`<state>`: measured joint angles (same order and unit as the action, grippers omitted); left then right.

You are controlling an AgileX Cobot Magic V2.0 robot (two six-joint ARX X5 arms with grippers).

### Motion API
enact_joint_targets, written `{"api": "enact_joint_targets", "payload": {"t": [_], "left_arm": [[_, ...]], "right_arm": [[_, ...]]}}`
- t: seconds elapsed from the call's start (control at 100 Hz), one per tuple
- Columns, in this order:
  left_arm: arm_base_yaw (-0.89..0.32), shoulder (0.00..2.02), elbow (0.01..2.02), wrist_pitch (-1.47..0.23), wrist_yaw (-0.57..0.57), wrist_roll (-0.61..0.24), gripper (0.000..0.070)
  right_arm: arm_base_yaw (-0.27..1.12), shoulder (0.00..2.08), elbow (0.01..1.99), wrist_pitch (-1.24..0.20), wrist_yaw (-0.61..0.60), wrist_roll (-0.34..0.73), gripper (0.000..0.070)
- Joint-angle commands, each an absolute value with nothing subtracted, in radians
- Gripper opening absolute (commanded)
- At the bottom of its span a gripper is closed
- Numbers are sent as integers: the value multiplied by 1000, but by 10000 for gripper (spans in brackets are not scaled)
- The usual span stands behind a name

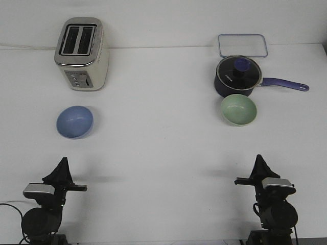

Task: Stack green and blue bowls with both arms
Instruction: 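Reach the right gripper forward and grasp the rim of the pale green bowl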

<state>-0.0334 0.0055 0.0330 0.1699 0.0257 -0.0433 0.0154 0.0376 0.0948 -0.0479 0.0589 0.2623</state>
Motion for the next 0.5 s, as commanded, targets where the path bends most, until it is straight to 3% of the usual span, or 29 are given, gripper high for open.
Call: {"api": "enact_joint_targets", "payload": {"t": [0.0,0.19,0.24,0.3,0.34,0.37,0.49], "left_arm": [[-35,4,14,181,27,-46,15],[-35,4,14,181,27,-46,15],[-35,4,14,181,27,-46,15],[-35,4,14,181,27,-46,15],[-35,4,14,181,27,-46,15],[-35,4,14,181,27,-46,15],[-35,4,14,181,27,-46,15]], "right_arm": [[12,97,187,-75,80,351,0],[12,448,510,-300,89,313,10],[12,549,596,-355,75,287,118],[12,669,698,-409,77,272,366],[12,747,761,-438,80,264,495],[10,800,806,-457,81,258,524],[-12,1011,970,-501,79,231,523]]}}
